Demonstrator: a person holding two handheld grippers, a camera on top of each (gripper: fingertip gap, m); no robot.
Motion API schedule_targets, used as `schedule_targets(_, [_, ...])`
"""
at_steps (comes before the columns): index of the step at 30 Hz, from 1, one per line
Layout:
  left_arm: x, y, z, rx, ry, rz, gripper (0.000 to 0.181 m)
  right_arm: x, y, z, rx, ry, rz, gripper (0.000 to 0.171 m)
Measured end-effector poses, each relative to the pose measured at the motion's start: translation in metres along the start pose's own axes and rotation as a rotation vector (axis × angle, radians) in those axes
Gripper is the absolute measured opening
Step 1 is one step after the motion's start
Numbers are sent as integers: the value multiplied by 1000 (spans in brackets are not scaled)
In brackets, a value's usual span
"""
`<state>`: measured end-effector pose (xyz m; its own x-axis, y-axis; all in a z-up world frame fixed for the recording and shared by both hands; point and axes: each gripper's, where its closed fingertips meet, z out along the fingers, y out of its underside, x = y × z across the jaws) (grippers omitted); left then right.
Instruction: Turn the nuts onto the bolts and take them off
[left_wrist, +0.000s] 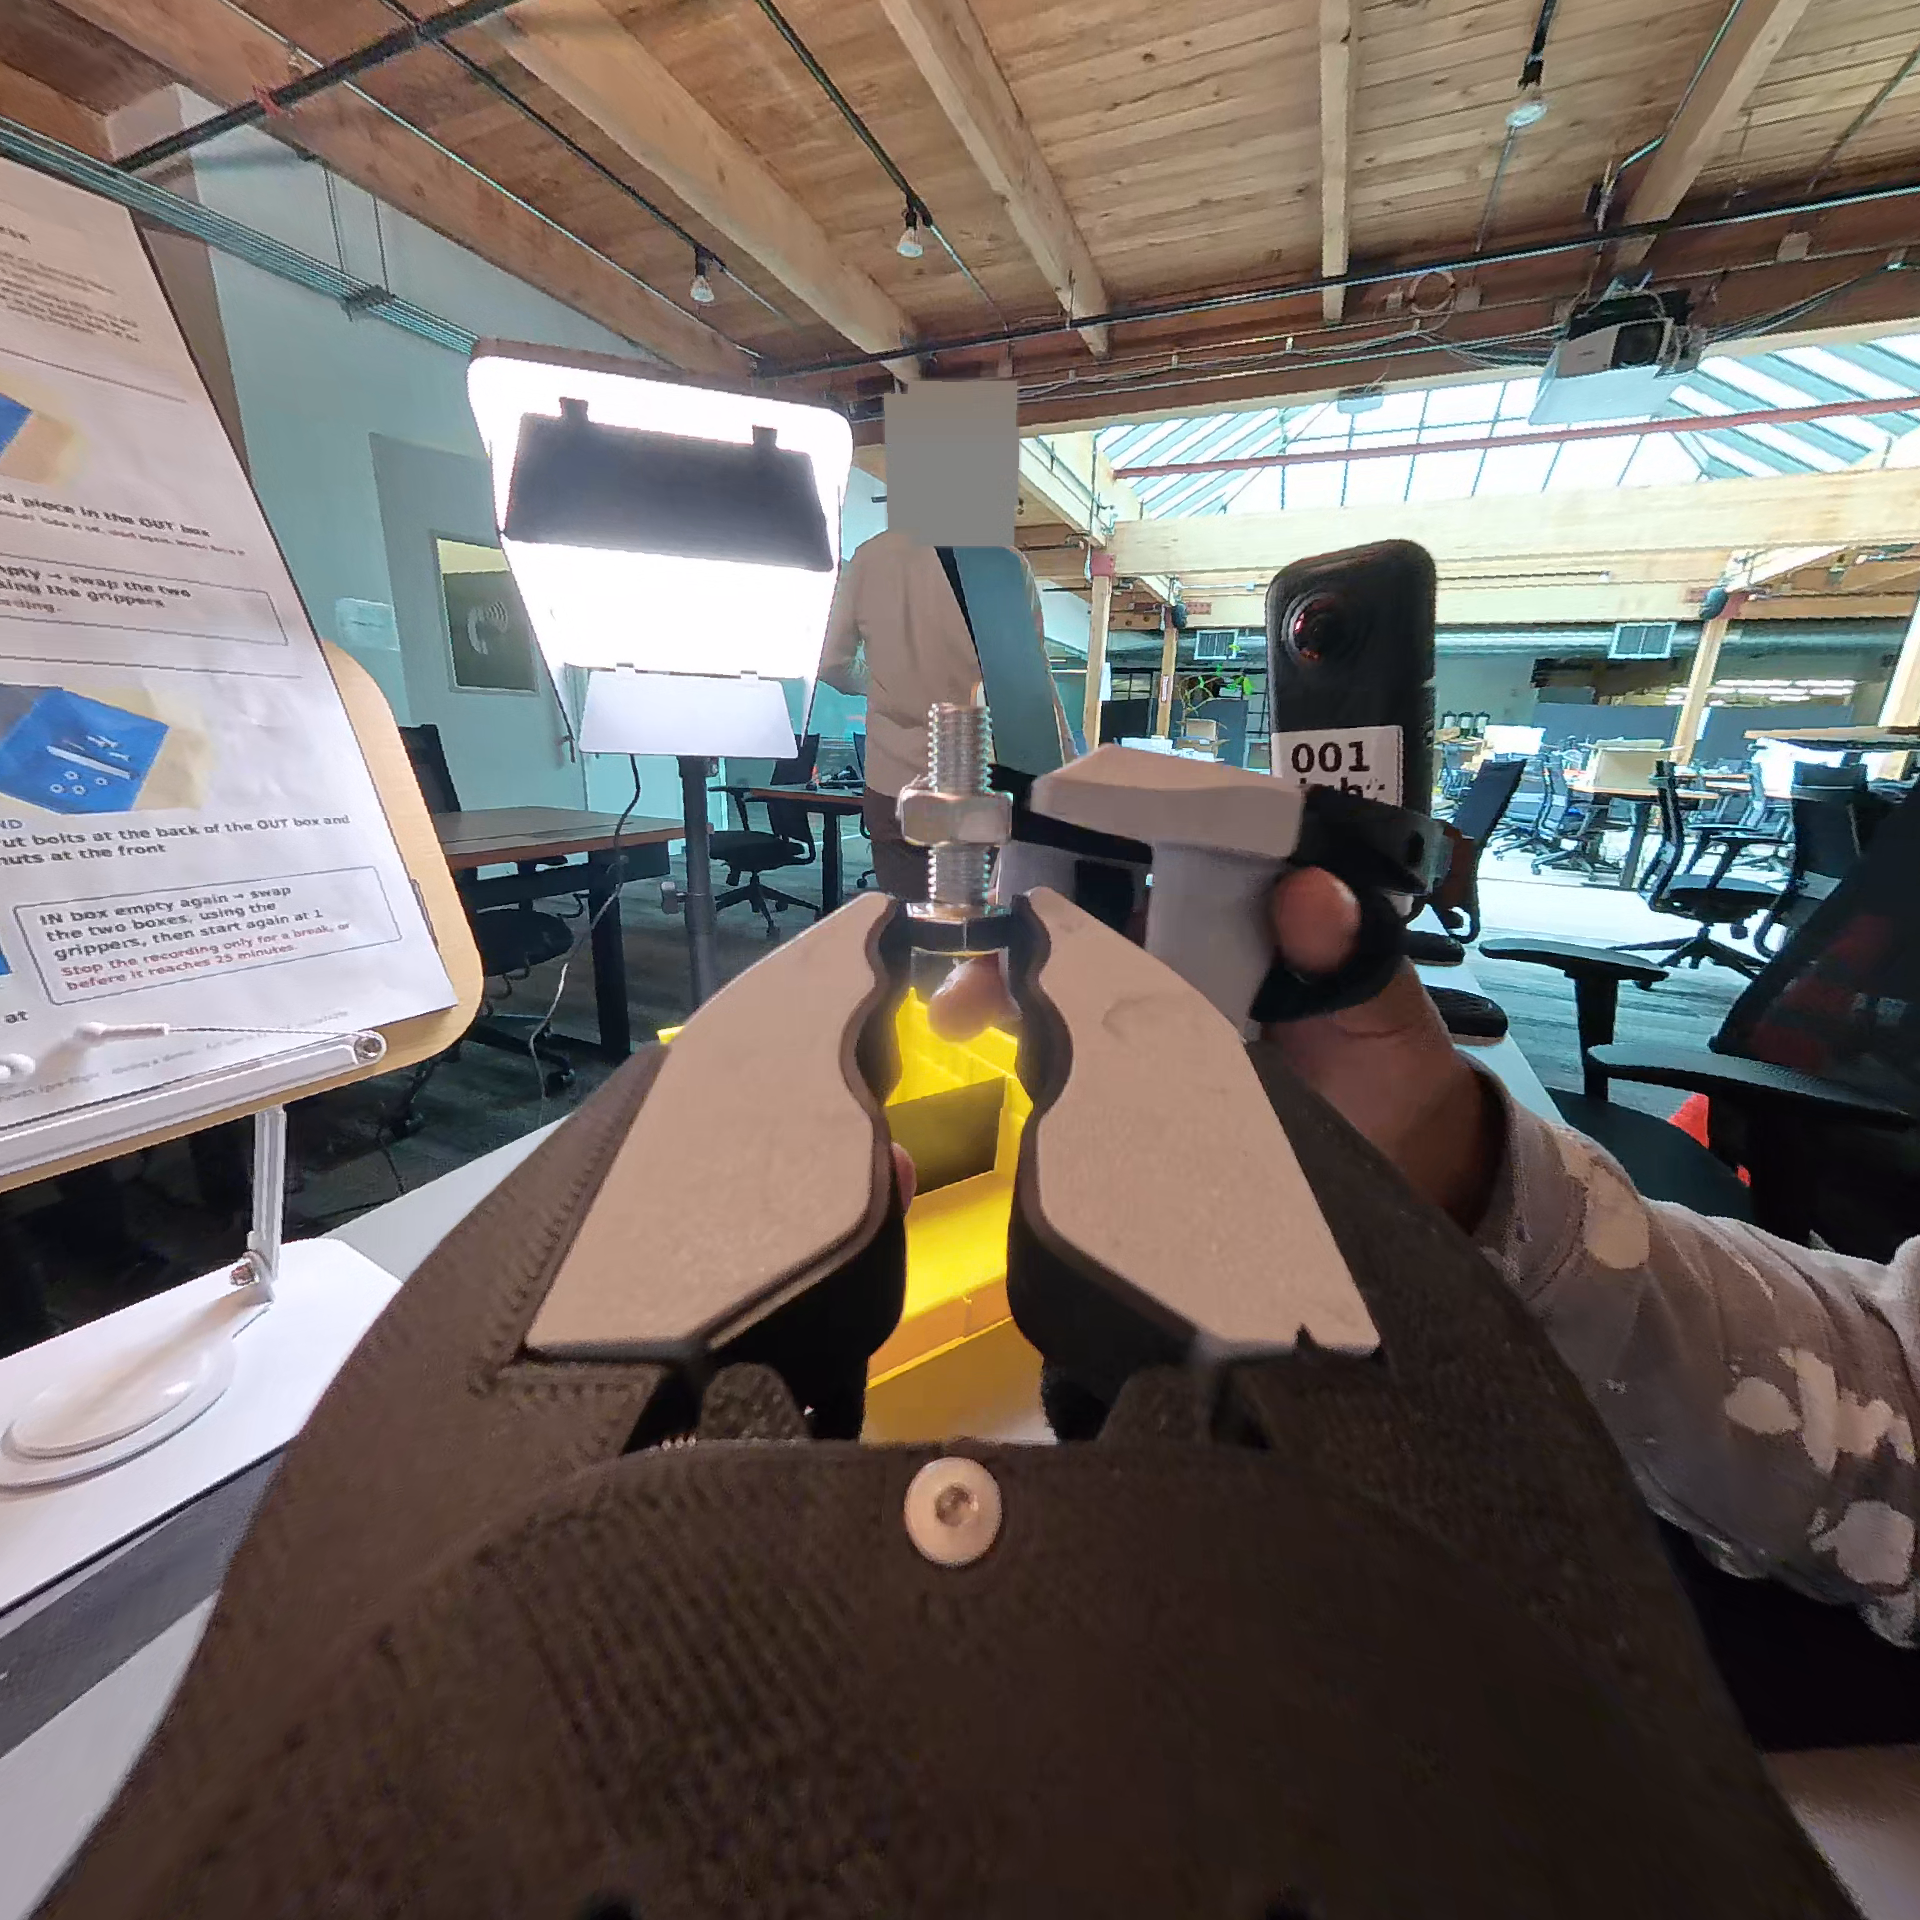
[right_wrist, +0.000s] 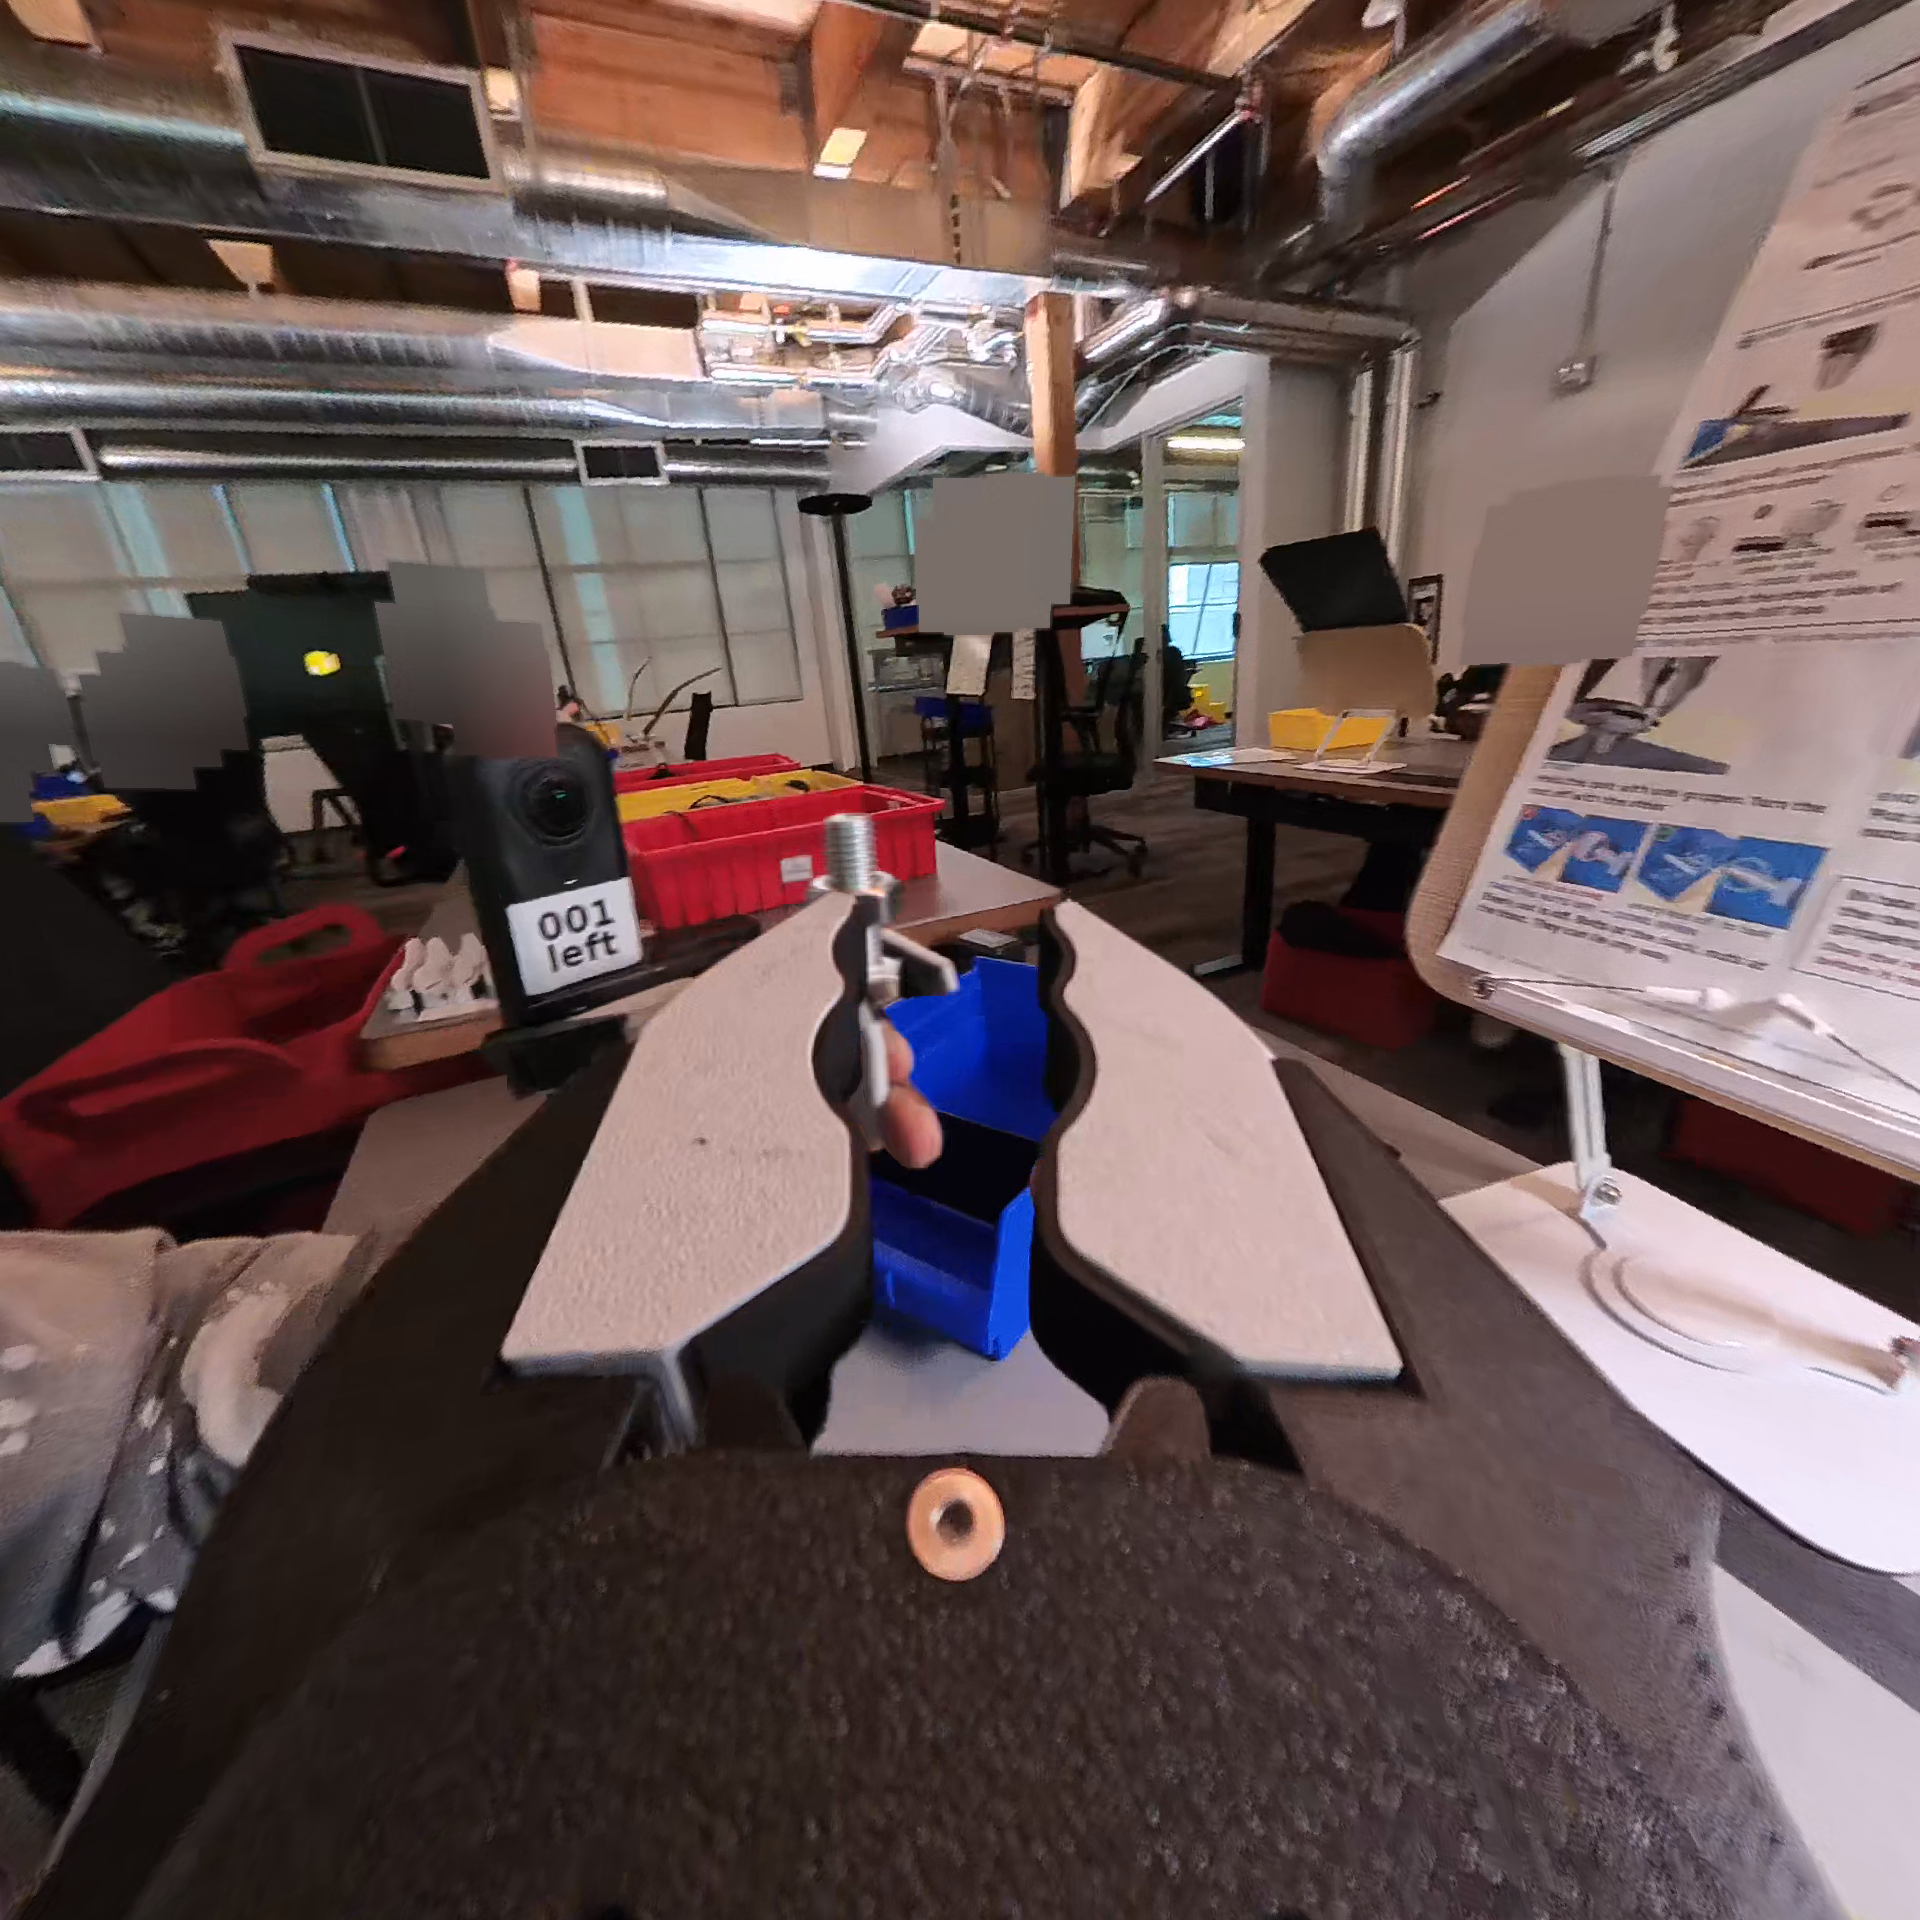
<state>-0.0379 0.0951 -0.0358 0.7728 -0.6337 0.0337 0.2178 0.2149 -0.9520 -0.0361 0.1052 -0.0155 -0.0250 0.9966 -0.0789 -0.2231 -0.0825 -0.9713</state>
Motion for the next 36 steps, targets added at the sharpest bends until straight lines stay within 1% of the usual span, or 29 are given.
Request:
schedule_targets(2, [3,4,2,-6,10,-10,19,-11,7,7,-28,-29,-18,37])
schedule_targets(6, [3,5,3,-8,7,-27,19,-5,10,7,-45,-26,4,36])
schedule_targets(7, [0,4,2,3,1,-38,19,-4,10,6,-49,-22,11,33])
schedule_targets(8, [-1,1,0,22,8,-45,19,0,8,4,-33,11,6,17])
schedule_targets(9, [-1,-1,-1,24,8,-46,19,6,2,1,16,55,-11,11])
schedule_targets(10, [-1,-3,-2,26,9,-39,19,9,-1,-2,34,58,-12,10])
schedule_targets(12, [1,-6,-2,33,10,-32,19,6,-1,-2,12,19,24,25])
schedule_targets(14, [2,-3,-1,31,10,-33,19,-4,1,2,-2,-29,35,34])
schedule_targets(17, [5,0,1,30,23,-37,19,-14,7,8,-21,-56,37,37])
schedule_targets(18, [7,-1,1,41,30,-36,19,-12,7,8,-19,-52,42,35])
schedule_targets(19, [7,-3,0,52,30,-43,19,-10,6,7,-11,-57,51,37])
schedule_targets(20, [8,-7,-2,77,47,-51,19,-5,5,5,-6,-41,74,25])
schedule_targets(21, [8,-9,-4,87,54,-52,19,8,1,0,24,18,84,14])
schedule_targets(22, [9,-12,-5,93,56,-44,19,15,-3,-4,54,41,82,10])
schedule_targets(25, [10,-13,-4,99,57,-45,19,6,-5,-5,36,-16,83,26])
schedule_targets(30, [13,-3,0,81,70,-51,19,-23,2,7,-11,-89,29,37])
schedule_targets(32, [16,-4,0,89,73,-51,19,-19,0,6,1,-73,25,34])
schedule_targets(33, [15,-6,-1,96,74,-64,19,-16,-1,4,5,-70,29,36])
schedule_targets(34, [15,-10,-3,119,90,-75,18,-9,-3,2,12,-41,51,23])
schedule_targets(35, [13,-12,-5,125,86,-74,18,2,-8,-3,51,13,59,16])
schedule_targets(36, [13,-15,-6,132,84,-63,19,7,-12,-7,80,30,61,14])
